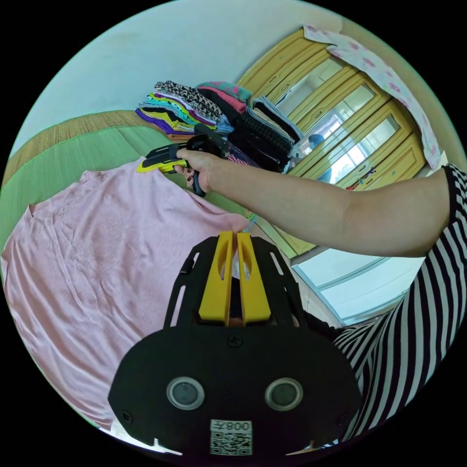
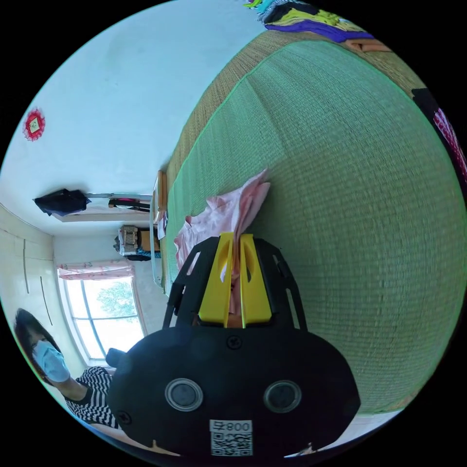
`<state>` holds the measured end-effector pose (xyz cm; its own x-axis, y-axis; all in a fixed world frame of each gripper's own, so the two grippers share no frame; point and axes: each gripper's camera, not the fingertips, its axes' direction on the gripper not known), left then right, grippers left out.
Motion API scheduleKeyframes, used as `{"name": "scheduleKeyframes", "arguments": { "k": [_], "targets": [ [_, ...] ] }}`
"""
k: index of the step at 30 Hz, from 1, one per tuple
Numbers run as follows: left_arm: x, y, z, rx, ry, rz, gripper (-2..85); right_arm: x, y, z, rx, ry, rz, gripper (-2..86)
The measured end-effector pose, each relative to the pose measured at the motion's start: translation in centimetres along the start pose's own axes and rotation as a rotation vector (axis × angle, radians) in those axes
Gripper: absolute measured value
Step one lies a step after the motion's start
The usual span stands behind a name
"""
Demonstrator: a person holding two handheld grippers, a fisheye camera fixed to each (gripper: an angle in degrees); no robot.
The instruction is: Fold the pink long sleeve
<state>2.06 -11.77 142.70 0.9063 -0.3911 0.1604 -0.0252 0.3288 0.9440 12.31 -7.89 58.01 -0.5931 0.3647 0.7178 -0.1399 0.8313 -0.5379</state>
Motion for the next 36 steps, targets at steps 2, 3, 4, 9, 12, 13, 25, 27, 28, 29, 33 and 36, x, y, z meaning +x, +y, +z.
{"name": "scheduleKeyframes", "arguments": {
  "k": [2, 3, 4, 9, 12, 13, 25, 27, 28, 29, 33, 36],
  "targets": [
    [-0.2, 0.6, -3.4, 0.038, 0.011, -0.021, 1.0, -2.6, -0.2, 0.2, 0.011, 0.011, -0.010, 2.1],
    [-0.3, 0.7, -4.3, 0.047, 0.014, -0.027, 1.0, -4.5, -0.2, 0.4, 0.019, 0.014, -0.022, 2.0],
    [-0.4, 1.1, -6.2, 0.067, 0.022, -0.038, 1.0, -5.5, -0.3, 0.5, 0.024, 0.016, -0.028, 2.0],
    [-1.2, 3.6, -14.5, 0.162, 0.038, -0.092, 1.0, -15.8, -0.3, 2.2, 0.060, 0.032, -0.099, 1.9],
    [-1.9, 6.0, -20.2, 0.224, 0.030, -0.148, 1.0, -22.7, -0.1, 3.9, 0.076, 0.065, -0.166, 1.9],
    [-2.3, 7.2, -22.5, 0.249, 0.022, -0.174, 1.0, -24.1, 0.0, 4.4, 0.077, 0.071, -0.180, 1.9],
    [-6.8, 20.5, -40.8, 0.454, -0.042, -0.573, 0.9, -51.1, 1.9, 21.1, -0.051, 0.257, -0.471, 1.7],
    [-7.4, 22.1, -42.7, 0.478, -0.037, -0.626, 0.8, -55.1, 1.9, 25.6, -0.107, 0.312, -0.497, 1.7],
    [-7.8, 23.0, -44.0, 0.491, -0.034, -0.654, 0.8, -56.0, 1.9, 26.6, -0.119, 0.321, -0.500, 1.7],
    [-8.0, 23.8, -45.2, 0.505, -0.030, -0.679, 0.8, -57.8, 1.9, 28.5, -0.142, 0.331, -0.507, 1.6],
    [-8.5, 25.8, -48.7, 0.540, -0.024, -0.736, 0.8, -64.0, 1.9, 33.8, -0.193, 0.392, -0.542, 1.7],
    [-9.2, 27.1, -51.0, 0.554, -0.012, -0.779, 0.9, -67.7, 1.7, 37.0, -0.224, 0.430, -0.559, 1.7]
  ]
}}
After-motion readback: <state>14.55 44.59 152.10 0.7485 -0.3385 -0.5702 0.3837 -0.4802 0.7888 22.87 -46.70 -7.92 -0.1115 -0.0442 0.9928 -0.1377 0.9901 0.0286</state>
